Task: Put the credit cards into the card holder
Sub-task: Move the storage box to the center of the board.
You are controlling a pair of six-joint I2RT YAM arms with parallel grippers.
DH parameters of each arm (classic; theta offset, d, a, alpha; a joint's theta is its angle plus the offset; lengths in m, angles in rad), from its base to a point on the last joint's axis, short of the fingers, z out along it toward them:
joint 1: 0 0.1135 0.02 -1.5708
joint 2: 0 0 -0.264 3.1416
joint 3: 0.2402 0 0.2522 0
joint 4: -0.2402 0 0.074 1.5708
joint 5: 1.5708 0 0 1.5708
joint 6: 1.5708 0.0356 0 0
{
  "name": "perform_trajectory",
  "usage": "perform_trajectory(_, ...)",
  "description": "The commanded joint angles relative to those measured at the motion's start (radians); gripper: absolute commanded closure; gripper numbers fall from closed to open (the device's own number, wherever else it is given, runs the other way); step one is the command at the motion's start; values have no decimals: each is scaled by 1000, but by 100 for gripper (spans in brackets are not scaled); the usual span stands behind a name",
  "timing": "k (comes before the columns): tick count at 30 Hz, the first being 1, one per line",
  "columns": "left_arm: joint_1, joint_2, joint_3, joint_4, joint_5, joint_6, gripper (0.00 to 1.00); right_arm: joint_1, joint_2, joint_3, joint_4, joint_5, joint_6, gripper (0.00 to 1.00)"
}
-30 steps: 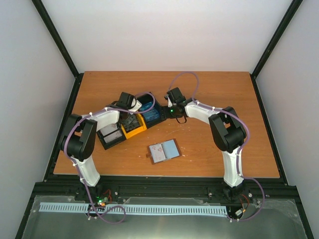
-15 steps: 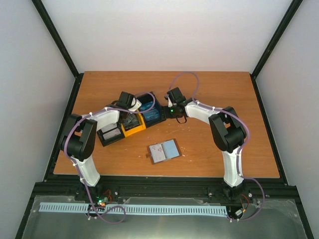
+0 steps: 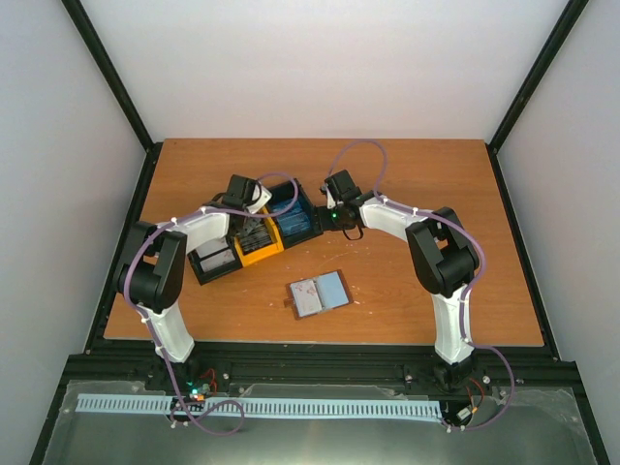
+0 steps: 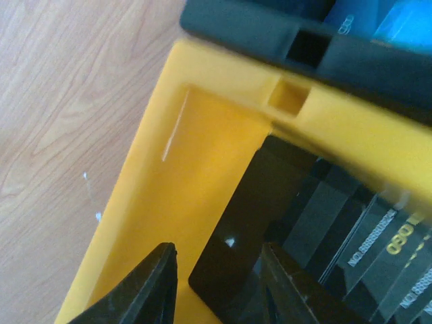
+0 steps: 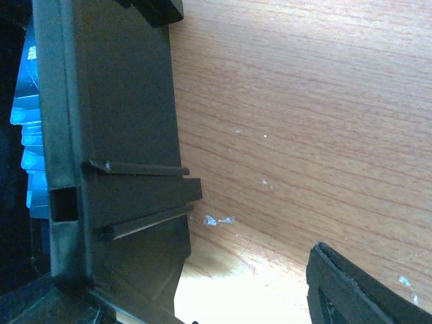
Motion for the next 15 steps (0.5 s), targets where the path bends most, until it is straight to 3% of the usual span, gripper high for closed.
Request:
perform_trajectory(1, 3, -61, 84, -26, 122, -129, 61, -6, 39, -23, -85, 6, -10, 29)
perform_trajectory(6, 4, -150, 140, -36, 132, -327, 36, -6, -35, -26, -85, -14, -17, 30)
perform_trajectory(9, 8, -178, 147, -82, 81, -470, 32, -6, -68, 0, -98, -14, -21, 30)
perform_trajectory(15, 45, -232, 134, -348, 2, -894, 23, -6, -110, 51, -130, -4, -27, 30)
